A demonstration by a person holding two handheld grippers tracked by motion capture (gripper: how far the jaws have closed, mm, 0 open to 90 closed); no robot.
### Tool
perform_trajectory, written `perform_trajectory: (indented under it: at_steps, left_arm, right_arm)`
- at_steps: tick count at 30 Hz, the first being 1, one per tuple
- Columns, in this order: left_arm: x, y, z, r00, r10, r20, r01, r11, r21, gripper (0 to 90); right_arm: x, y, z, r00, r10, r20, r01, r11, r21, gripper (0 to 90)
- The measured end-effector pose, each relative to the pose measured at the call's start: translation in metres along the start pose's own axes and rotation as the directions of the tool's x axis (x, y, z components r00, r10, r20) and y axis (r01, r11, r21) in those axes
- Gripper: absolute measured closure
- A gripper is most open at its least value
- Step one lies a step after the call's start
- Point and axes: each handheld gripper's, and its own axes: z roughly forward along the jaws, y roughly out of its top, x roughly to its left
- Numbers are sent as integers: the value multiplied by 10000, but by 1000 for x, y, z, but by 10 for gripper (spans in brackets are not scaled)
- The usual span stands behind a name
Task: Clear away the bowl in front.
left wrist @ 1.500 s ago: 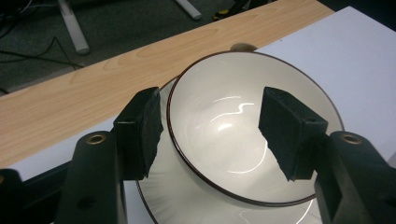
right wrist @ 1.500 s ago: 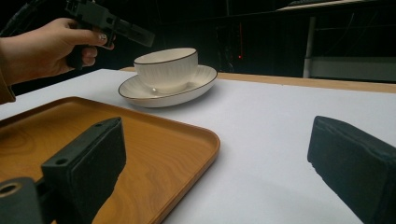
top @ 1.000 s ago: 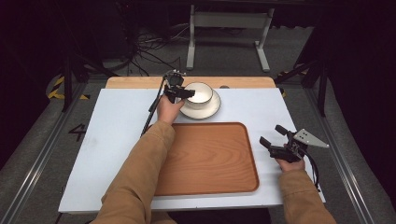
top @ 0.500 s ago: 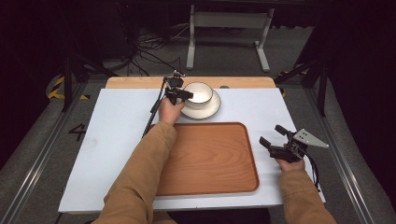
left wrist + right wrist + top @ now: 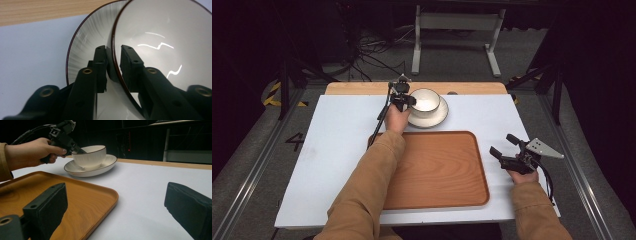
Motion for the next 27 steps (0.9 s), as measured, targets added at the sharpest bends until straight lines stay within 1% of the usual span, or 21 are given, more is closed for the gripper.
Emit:
perform_trajectory:
  at_steps: [1, 2, 3, 12, 14, 16, 18, 20, 21, 22, 25, 27]
  left_arm:
    - [-1, 0, 0, 10000, -27, -45, 27, 10000, -39, 806]
    - [-1, 0, 0, 9999, 72, -107, -72, 10000, -41, 806]
    - [-2, 0, 1, 9999, 141, -73, -141, 9999, -26, 809]
    - [-6, -1, 1, 9997, -8, -249, 7, 10000, -35, 819]
    - [-7, -1, 1, 9996, 68, -269, -71, 9999, -104, 821]
    - [-6, -2, 1, 9999, 48, -143, -50, 9999, -148, 824]
    - [-4, -1, 1, 9997, -204, 141, 207, 9996, -174, 824]
    - [-4, -1, 0, 9996, -149, 224, 152, 9998, -152, 824]
    - [-4, -1, 0, 9992, -177, 349, 181, 9998, -111, 824]
    - [-4, -1, -1, 9990, -121, 435, 126, 9999, -116, 823]
    - [-5, -1, -4, 9986, -159, 503, 165, 9998, -113, 820]
    - [-6, 0, -6, 9987, 22, 507, -18, 10000, -73, 819]
  right_arm:
    - [0, 0, 0, 10000, 8, 6, -8, 10000, -17, 55]
    - [0, 0, 0, 10000, 8, 6, -8, 10000, -17, 55]
    - [0, 0, 0, 10000, 25, 9, -25, 10000, -11, 55]
    - [0, 0, -1, 10000, 9, -4, -9, 10000, -14, 56]
    - [0, 0, 0, 10000, 5, 1, -5, 10000, -14, 56]
    - [0, 0, -1, 10000, 9, -2, -9, 10000, -17, 56]
    - [0, 0, -1, 10000, 13, 7, -13, 10000, -12, 56]
    - [0, 0, -1, 10000, 6, 2, -6, 10000, -10, 56]
    - [0, 0, -1, 10000, 8, 3, -8, 10000, -14, 56]
    - [0, 0, -1, 10000, 23, 10, -23, 10000, -16, 56]
    - [0, 0, -1, 10000, 17, 3, -17, 10000, -10, 56]
    - [0, 0, -1, 10000, 21, 3, -21, 10000, -6, 56]
